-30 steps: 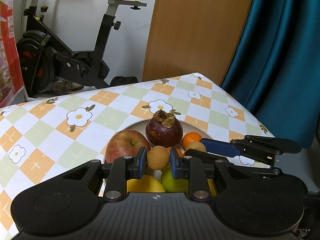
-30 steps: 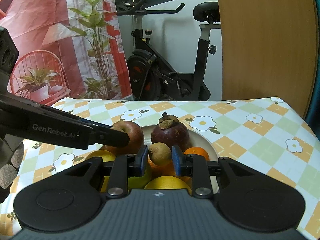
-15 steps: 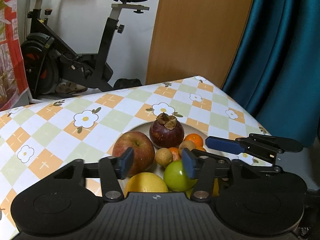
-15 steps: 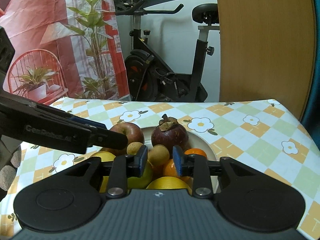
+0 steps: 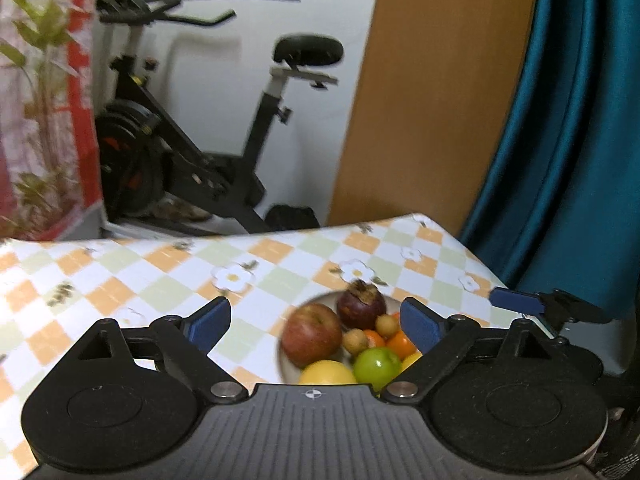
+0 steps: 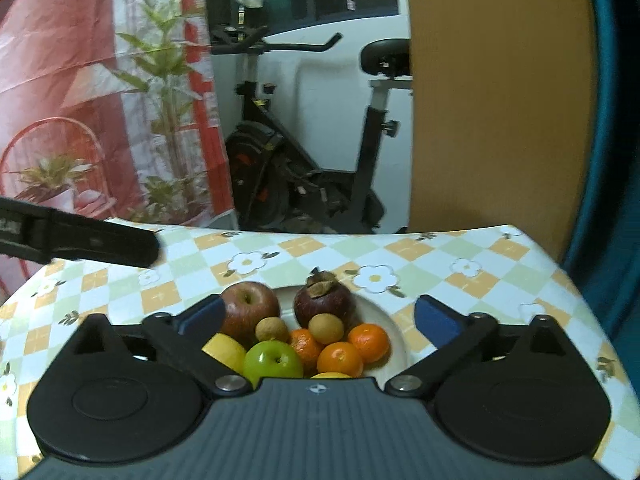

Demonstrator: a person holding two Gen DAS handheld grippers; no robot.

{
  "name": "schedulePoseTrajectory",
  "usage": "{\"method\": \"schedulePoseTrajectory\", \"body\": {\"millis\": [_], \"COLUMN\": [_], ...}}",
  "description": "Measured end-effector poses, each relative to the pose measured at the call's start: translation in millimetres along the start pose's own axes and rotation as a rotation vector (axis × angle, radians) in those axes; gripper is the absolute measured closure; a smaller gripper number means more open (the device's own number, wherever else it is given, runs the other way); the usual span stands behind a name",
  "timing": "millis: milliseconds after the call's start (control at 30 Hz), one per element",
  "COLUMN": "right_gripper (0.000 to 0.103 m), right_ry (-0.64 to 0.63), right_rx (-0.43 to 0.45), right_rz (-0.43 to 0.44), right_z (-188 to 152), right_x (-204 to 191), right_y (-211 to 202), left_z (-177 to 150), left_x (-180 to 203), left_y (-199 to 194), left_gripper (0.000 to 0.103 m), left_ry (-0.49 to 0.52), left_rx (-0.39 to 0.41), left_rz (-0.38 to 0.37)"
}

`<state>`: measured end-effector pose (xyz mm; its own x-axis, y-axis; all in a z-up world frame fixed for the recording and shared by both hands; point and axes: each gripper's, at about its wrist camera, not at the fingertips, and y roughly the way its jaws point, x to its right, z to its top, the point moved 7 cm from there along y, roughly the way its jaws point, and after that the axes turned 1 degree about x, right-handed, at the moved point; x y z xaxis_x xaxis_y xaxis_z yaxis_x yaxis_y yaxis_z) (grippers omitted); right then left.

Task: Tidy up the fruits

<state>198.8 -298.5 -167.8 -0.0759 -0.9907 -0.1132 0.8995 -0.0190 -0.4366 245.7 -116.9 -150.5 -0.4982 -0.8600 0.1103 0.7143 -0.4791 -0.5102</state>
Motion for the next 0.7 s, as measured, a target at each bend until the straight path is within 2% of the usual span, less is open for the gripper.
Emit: {"method": "schedulePoseTrajectory", "body": {"millis": [200, 433, 567, 700], "right_gripper": [0.0, 0.0, 0.0, 0.0], "right_ry": [0.021, 0.053, 0.032, 0.015], "right_rx": [-0.001, 0.025, 0.056, 0.069], "right_rz": [-0.021, 0.047, 0.061, 0.062], "right_z": [17.8, 41.4, 54.5, 63.3], "right_x": [-9.0, -30.2, -46.9, -59.6], "right_y": [-21.6, -56.8, -79.2, -95.0], "left_z": [5.2, 9.6, 13.3, 19.0], "left_x": [-9.5, -17.9, -22.8, -22.9], "left_y": [-38.1, -89.4, -114.4, -136.8], "left_gripper": [0.01, 0.01, 0.009, 0.008], "left_ry": [-0.048, -0.083, -0.086, -0.047], "left_rx": [0.02, 0.072, 0.096, 0.134], "left_rz": [0.012, 0.09, 0.18, 0.276]}}
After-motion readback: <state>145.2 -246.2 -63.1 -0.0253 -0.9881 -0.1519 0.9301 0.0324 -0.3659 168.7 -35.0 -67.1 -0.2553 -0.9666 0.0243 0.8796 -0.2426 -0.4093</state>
